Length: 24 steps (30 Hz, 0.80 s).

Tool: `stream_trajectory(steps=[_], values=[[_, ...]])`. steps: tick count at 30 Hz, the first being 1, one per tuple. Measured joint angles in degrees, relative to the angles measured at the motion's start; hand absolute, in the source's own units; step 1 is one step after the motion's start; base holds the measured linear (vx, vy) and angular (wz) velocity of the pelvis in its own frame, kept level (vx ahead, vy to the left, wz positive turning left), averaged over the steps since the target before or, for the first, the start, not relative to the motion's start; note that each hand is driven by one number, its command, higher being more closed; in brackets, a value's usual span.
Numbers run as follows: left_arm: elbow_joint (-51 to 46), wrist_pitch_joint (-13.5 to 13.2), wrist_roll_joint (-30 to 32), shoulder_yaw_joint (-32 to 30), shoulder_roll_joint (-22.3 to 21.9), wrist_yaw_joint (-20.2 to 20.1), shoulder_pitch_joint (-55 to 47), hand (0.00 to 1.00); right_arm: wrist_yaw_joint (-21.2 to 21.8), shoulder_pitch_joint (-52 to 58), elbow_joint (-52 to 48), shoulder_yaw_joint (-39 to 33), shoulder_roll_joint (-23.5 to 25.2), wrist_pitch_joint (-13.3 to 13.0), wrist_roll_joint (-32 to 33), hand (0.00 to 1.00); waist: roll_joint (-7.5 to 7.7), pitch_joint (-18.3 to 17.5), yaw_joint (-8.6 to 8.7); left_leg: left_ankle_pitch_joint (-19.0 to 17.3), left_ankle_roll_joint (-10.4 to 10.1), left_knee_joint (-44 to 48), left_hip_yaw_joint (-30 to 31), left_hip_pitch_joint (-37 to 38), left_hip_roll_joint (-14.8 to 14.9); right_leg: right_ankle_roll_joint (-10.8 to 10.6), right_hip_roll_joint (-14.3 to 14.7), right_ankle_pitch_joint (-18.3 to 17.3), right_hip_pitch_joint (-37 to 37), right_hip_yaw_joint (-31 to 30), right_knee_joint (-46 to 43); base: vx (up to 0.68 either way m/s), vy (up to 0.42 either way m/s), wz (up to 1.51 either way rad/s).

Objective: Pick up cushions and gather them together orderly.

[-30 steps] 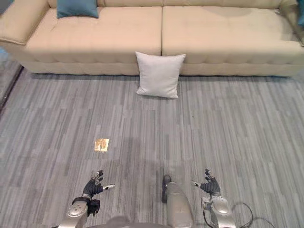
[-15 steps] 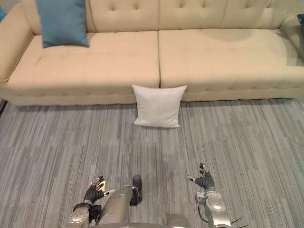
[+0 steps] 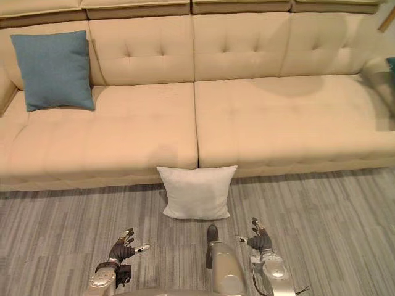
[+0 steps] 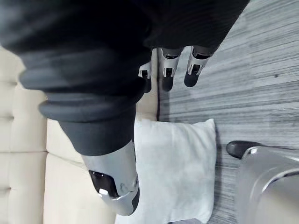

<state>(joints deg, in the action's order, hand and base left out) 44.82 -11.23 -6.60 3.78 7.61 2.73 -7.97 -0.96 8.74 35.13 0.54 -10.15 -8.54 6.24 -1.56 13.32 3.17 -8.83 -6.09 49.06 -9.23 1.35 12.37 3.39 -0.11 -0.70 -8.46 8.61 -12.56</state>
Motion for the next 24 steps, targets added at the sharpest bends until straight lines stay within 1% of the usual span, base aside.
stream_trajectory(steps=[1, 2, 3, 4, 5, 6, 7, 8, 9, 10, 11, 12, 13, 16, 19, 20, 22, 24], values=[[0.0, 0.0, 0.0, 0.0, -0.7, 0.0, 0.1, 0.00, -0.1, 0.1, -1.0, -0.2, 0.6, -0.2, 0.0, 0.00, 0.39, -0.1, -0.97, -1.7, 1.7, 2.5, -3.1, -3.0, 1.6, 0.3, 0.1, -0.5, 3.4, 0.4, 2.1, 0.49, -0.141, 0.04], [-0.5, 0.0, 0.0, 0.0, -1.4, -0.1, 0.2, 0.00, -0.2, -0.1, -1.7, -0.4, 0.7, -0.4, 0.2, 0.00, 0.66, -0.2, -1.03, -3.3, 2.6, 0.0, -4.9, -5.5, 1.6, 0.2, -0.3, -0.7, 5.8, 0.6, 4.2, 0.40, -0.110, 0.03], [-0.9, 0.0, 0.0, 0.0, -1.8, -0.1, 0.2, 0.00, -0.2, -0.2, -1.9, -0.6, 0.7, -0.4, 0.2, 0.00, 0.63, -0.2, -1.18, -3.6, 3.1, -2.5, -5.6, -6.8, 1.4, 0.2, -0.4, -0.7, 6.7, 0.5, 4.9, 0.36, -0.046, 0.00], [-1.0, 0.0, 0.0, 0.0, -2.2, -0.1, 0.2, 0.00, -0.3, -0.7, -1.9, -1.0, 0.7, -0.5, 0.2, 0.00, 0.44, -0.3, -1.38, -3.8, 3.4, -9.3, -5.8, -9.1, 0.5, 0.0, -0.6, -0.9, 7.7, 0.2, 5.7, 0.32, 0.004, -0.20], [-1.0, 0.0, 0.0, 0.1, -2.4, 0.0, 0.3, 0.00, -0.4, -1.0, -1.8, -1.8, 0.9, -0.4, 0.2, 0.00, 0.29, -0.2, -1.67, -3.6, 3.1, -16.5, -5.0, -10.7, -1.1, -0.4, -1.1, -1.1, 8.0, -0.5, 6.0, 0.37, 0.016, -0.28], [-1.0, 0.0, 0.0, 0.2, -2.4, 0.0, 0.3, 0.00, -0.4, -1.1, -1.6, -2.1, 0.9, -0.4, 0.2, 0.00, 0.26, -0.2, -1.94, -3.2, 2.5, -20.7, -4.2, -10.8, -2.0, -0.7, -1.3, -1.3, 8.2, -0.9, 6.1, 0.26, 0.056, -0.44], [-1.0, 0.0, 0.0, 0.3, -2.7, 0.1, 0.5, 0.00, -0.5, -0.9, -1.2, -2.8, 0.6, -0.5, 0.2, 0.00, -0.23, -0.4, -2.38, -0.3, 0.4, -28.9, -2.2, -10.4, -3.7, -1.9, -1.2, -2.1, 8.5, -1.5, 6.0, 0.24, 0.104, -0.45], [-1.0, 0.0, 0.0, 0.5, -3.2, 0.2, 0.2, 0.00, -0.8, -0.5, -1.0, -3.0, -0.6, -0.4, 0.2, 0.00, -2.22, -0.1, -2.34, 7.7, 0.9, -33.2, -0.1, -10.5, -3.3, -3.0, 0.4, -3.4, 9.1, -2.2, 5.4, 0.24, 0.143, -0.43], [-0.7, 0.0, 0.0, 0.5, -3.0, 0.2, 0.6, 0.00, -1.3, -0.8, -0.2, -3.1, -0.4, -0.3, 0.1, 0.00, -2.51, 0.1, -2.47, 6.0, 1.9, -32.7, -0.2, -9.9, -3.3, -3.4, 0.4, -4.2, 9.3, -2.7, 4.7, 0.25, 0.190, -0.19], [-0.5, -0.1, 0.0, 0.5, -2.6, 0.4, 1.3, 0.00, -1.8, -0.7, -0.1, -3.0, 0.0, -0.1, 0.1, 0.00, -1.37, 0.2, -2.28, 5.9, 1.9, -33.7, -0.5, -9.1, -4.5, -4.5, -0.9, -5.1, 8.7, -3.7, 3.3, 0.17, 0.155, -0.11], [-0.5, -0.3, 0.0, 0.5, -2.3, 0.7, 1.8, 0.00, -2.0, -0.5, 0.1, -2.9, 0.4, -0.1, 0.1, 0.00, -0.48, 0.3, -2.40, 5.4, 2.6, -35.2, -1.5, -8.6, -5.4, -5.1, -2.0, -6.3, 7.5, -4.4, 2.2, 0.14, 0.131, -0.10], [-0.5, -0.4, 0.0, 0.5, -2.1, 0.9, 2.1, 0.00, -2.3, -0.6, 0.2, -2.9, 0.6, -0.1, 0.1, 0.00, -0.17, 0.4, -2.43, 5.1, 2.8, -35.5, -2.2, -8.7, -5.7, -5.4, -2.3, -6.6, 6.7, -5.0, 1.7, 0.08, 0.118, -0.32], [-0.5, -0.4, 0.0, 0.4, -1.5, 1.2, 2.4, 0.00, -2.7, -1.4, 0.6, -2.5, 0.9, -0.1, 0.1, 0.00, 0.51, 0.8, -2.70, 4.6, 3.2, -35.6, -3.1, -9.3, -6.3, -6.0, -2.8, -7.0, 5.0, -6.3, 1.0, 0.10, 0.134, -0.42], [-0.4, -0.4, -0.1, 0.3, 0.3, 1.3, 3.4, 0.00, -3.0, -4.6, 2.4, -2.3, 0.9, -0.1, 0.0, 0.00, 0.86, 1.7, -2.65, 3.4, 3.9, -33.7, -4.7, -12.2, -6.4, -6.3, -3.2, -7.2, 1.9, -7.9, -0.3, 0.07, 0.089, -0.32], [-0.6, -0.5, -1.2, 0.1, 3.2, 3.2, 8.5, 0.00, -4.8, -9.1, 2.8, -2.4, 0.5, -0.4, 0.1, 0.00, 0.95, 5.3, -2.96, 2.3, 4.9, -27.9, -5.1, -17.6, -5.1, -6.6, -2.8, -7.3, -2.9, -8.9, -3.9, -0.01, 0.049, -0.18], [-0.8, -0.7, -2.2, 0.0, 4.5, 4.1, 11.9, 0.00, -5.7, -11.7, 2.8, -2.4, 0.1, -1.2, 0.1, 0.00, 0.92, 7.3, -3.58, 1.6, 5.3, -24.7, -5.1, -20.9, -4.1, -6.5, -2.2, -7.4, -6.4, -9.1, -6.9, -0.07, 0.019, -0.21], [-1.7, -1.0, -3.0, -0.3, 5.3, 5.1, 15.0, 0.00, -6.7, -14.2, 2.7, -2.4, -0.6, -1.8, 0.2, 0.00, 1.03, 9.0, -4.17, 0.8, 5.5, -21.5, -5.2, -24.3, -3.0, -6.4, -2.0, -7.7, -10.4, -10.1, -10.6, -0.11, 0.042, -0.21], [-2.3, -2.5, -4.5, -2.5, 5.8, 6.9, 19.5, 0.00, -8.0, -18.4, 2.6, -2.3, -1.1, -2.5, 1.0, 0.00, 1.76, 11.5, -4.18, -2.6, 5.6, -14.8, -5.1, -30.3, -1.8, -6.5, -1.7, -11.4, -17.1, -10.3, -18.0, -0.15, 0.036, -0.20]])
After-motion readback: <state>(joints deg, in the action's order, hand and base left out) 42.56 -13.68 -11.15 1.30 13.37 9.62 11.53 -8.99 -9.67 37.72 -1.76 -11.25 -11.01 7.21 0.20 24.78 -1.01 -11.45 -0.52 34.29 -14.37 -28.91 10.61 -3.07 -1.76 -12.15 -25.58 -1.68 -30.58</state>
